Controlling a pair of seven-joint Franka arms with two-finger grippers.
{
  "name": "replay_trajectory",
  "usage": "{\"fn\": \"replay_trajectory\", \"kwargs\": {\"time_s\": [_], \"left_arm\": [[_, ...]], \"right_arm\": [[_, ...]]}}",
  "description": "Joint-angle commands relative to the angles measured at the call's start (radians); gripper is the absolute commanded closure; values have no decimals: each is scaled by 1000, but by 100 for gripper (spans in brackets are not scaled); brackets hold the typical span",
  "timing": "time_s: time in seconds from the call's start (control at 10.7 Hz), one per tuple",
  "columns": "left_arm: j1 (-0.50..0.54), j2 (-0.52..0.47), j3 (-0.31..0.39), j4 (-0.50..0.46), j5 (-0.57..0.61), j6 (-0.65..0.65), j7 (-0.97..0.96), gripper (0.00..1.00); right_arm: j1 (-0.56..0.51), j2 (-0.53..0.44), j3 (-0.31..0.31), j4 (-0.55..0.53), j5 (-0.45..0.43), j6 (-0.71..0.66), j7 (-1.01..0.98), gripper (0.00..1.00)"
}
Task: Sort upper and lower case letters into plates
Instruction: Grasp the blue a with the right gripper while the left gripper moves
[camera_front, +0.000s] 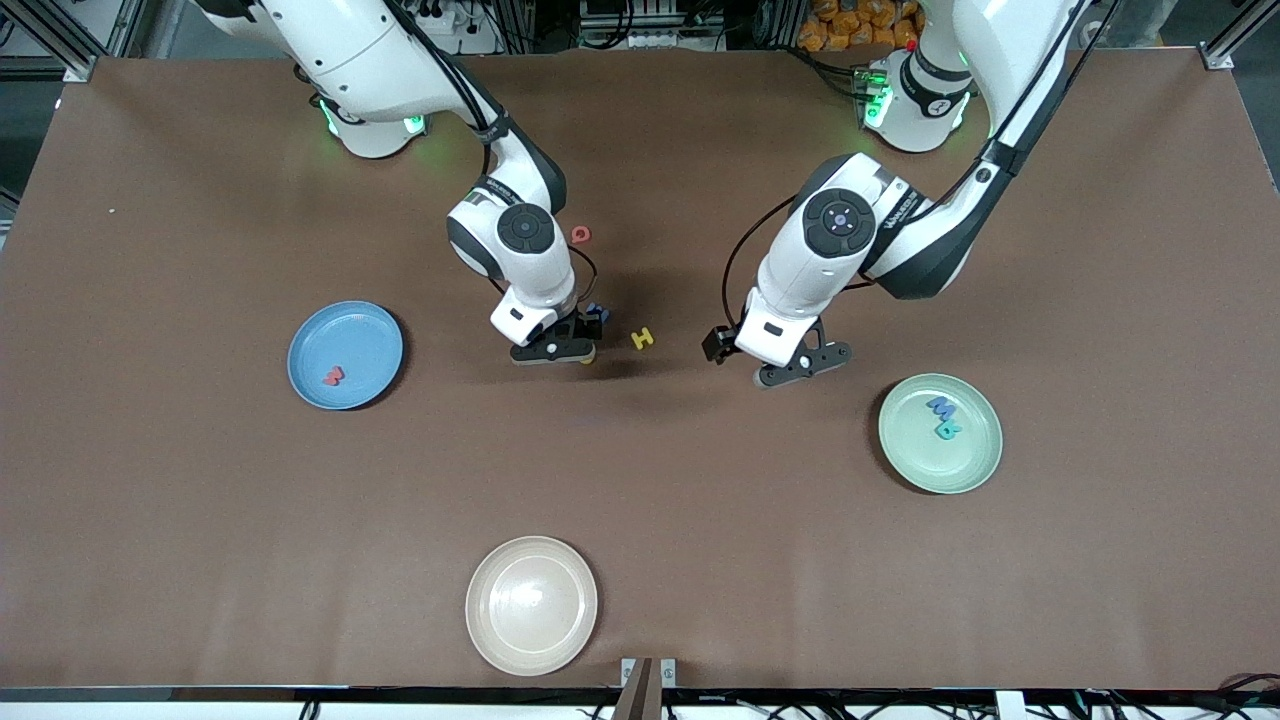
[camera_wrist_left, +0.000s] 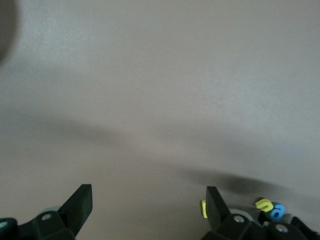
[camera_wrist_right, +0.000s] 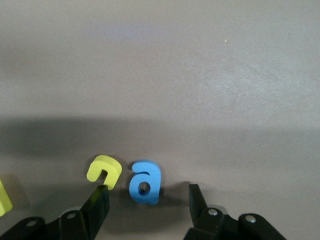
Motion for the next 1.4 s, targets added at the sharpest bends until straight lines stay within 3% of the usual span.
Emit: {"fn": "replay_trajectory", "kwargs": {"time_s": [0.0,1.31], "left_arm": [[-9,-19,12,0,-22,-3,-16,0],[25,-47,17,12,-24,-12,-18,0]], "right_arm": [[-10,11,17,3,-12,1,26,26],[-15,16,17,23,-35,4,7,30]]}}
